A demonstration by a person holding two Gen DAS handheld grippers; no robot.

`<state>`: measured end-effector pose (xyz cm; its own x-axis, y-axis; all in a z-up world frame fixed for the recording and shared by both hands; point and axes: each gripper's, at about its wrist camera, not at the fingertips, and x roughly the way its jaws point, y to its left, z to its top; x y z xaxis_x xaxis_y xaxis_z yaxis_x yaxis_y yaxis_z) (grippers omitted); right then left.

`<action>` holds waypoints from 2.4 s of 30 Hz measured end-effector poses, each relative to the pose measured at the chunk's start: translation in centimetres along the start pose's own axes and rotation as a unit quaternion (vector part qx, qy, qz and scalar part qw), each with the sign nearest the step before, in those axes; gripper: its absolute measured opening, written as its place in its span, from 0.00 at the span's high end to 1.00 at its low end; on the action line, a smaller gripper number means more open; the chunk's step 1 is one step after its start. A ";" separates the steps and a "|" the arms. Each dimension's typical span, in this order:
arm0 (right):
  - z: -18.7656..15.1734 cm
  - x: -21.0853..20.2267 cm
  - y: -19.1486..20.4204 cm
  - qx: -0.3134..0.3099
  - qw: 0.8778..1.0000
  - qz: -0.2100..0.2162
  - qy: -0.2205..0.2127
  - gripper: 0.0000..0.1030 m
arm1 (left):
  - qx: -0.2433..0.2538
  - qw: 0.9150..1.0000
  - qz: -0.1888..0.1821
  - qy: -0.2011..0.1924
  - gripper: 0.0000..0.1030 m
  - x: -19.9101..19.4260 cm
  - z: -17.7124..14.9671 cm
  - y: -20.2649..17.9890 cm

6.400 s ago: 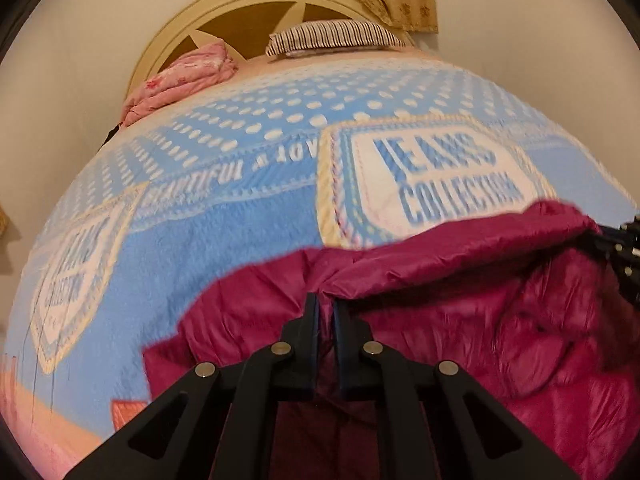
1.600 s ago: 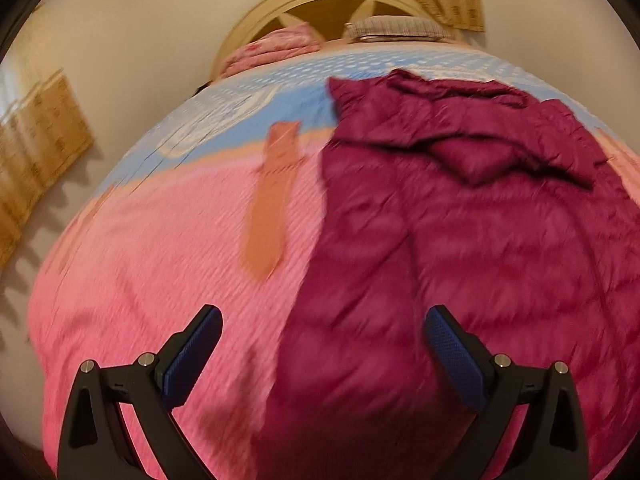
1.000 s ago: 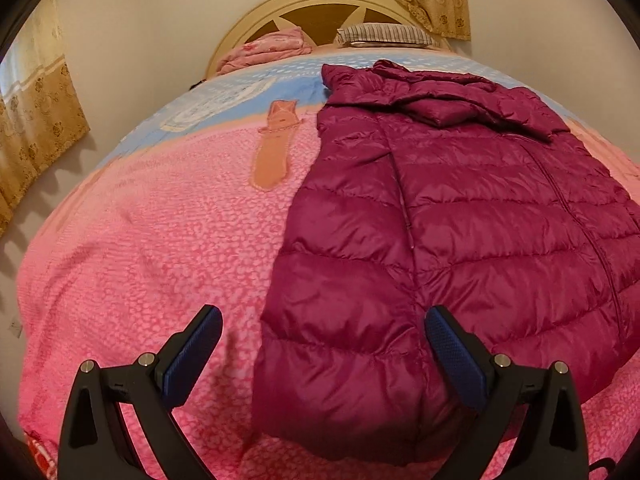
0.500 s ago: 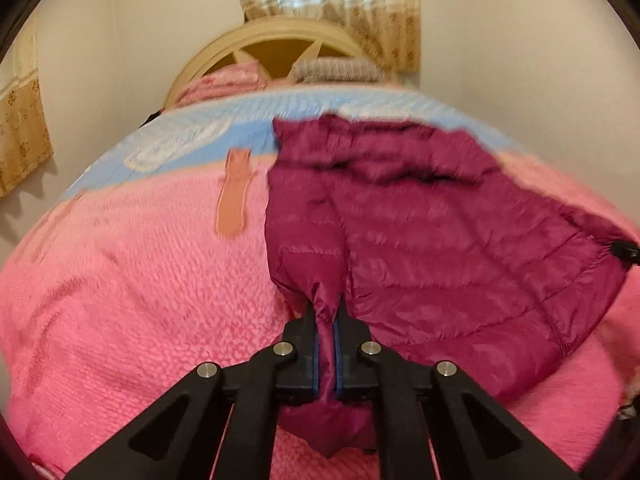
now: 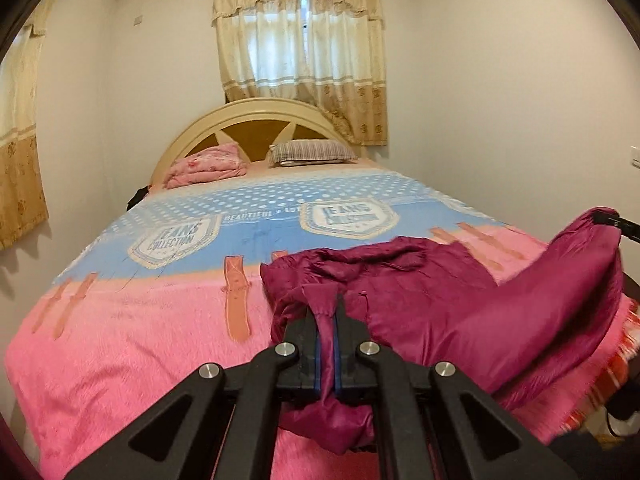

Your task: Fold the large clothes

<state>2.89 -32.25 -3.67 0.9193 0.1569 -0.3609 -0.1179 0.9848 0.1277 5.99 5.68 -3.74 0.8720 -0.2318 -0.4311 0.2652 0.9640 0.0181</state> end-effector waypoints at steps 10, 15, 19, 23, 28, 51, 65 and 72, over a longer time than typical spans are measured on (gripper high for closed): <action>2.2 16.8 -3.4 0.058 0.998 -0.032 0.019 0.94 | -0.018 0.996 0.067 0.056 0.93 18.5 2.5 4.0; 2.4 22.0 -4.9 0.069 0.995 -0.054 0.037 0.93 | -0.039 0.992 0.088 0.087 0.85 22.9 3.2 4.6; 1.9 25.2 -5.8 0.073 0.993 -0.073 0.049 0.90 | -0.033 0.980 0.188 0.056 0.10 24.7 4.0 4.4; 1.5 28.0 -6.4 0.083 0.989 -0.104 0.057 0.63 | -0.036 0.966 0.254 0.025 0.04 26.0 4.5 4.8; 2.5 28.1 -7.1 0.104 0.984 -0.139 0.027 0.25 | -0.072 0.938 0.336 0.031 0.04 26.9 5.5 6.1; -1.4 37.3 1.1 -0.067 0.979 -0.108 0.162 0.27 | 0.017 0.929 0.338 0.149 0.04 38.7 0.6 1.1; -2.2 38.6 0.4 -0.033 0.975 -0.118 0.184 0.27 | 0.006 0.930 0.310 0.195 0.01 41.2 0.0 1.5; -2.5 39.4 -0.1 -0.023 0.972 -0.114 0.205 0.25 | 0.004 0.930 0.306 0.202 0.01 41.4 -0.1 1.7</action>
<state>38.17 -25.96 -20.22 0.6984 -0.0588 -0.7133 0.0460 0.9982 -0.0374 42.52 -2.28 -21.64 0.6354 0.4288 -0.6422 -0.2251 0.8984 0.3771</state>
